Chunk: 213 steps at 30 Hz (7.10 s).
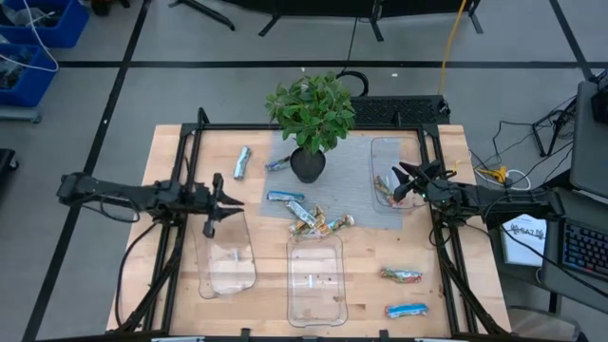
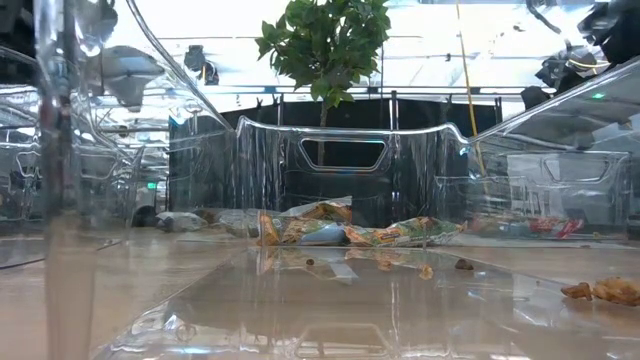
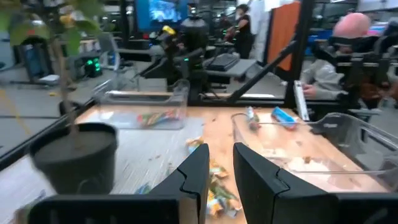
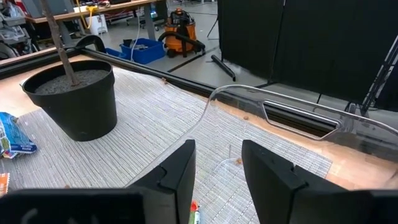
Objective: Pick and place Granola Bars by type
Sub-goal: Put the top red granola bar into the right transparent bin
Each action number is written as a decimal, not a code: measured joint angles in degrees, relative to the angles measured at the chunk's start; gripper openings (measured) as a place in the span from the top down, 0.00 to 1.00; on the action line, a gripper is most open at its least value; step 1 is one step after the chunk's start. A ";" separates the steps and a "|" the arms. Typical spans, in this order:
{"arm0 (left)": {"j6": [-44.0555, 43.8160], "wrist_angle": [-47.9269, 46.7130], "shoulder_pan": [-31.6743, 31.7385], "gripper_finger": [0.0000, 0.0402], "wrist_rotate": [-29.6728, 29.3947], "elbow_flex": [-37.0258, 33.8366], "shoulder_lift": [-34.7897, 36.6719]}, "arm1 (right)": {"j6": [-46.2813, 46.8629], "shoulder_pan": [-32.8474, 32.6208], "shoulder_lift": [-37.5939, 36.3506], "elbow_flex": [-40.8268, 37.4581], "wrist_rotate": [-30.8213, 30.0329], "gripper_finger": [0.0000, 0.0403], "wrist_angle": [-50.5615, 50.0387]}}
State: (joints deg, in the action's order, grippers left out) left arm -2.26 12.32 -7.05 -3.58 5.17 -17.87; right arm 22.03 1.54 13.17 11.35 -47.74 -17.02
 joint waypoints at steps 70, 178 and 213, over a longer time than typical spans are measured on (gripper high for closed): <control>-7.00 -23.63 -0.02 0.81 -2.95 0.00 17.46 | 71.59 -53.02 49.33 19.28 52.41 1.00 -10.39; -6.98 -22.34 -0.04 0.81 -2.69 0.04 17.44 | 28.80 -32.59 71.32 29.18 43.53 0.79 -2.79; -6.98 -22.34 -0.02 0.81 -2.92 0.04 17.44 | 28.58 -30.84 50.69 19.57 34.50 1.00 -12.46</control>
State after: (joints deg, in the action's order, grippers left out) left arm -9.24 -10.02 -7.07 -6.49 5.21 -0.43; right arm 50.62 -29.30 63.86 30.93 -13.24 -29.48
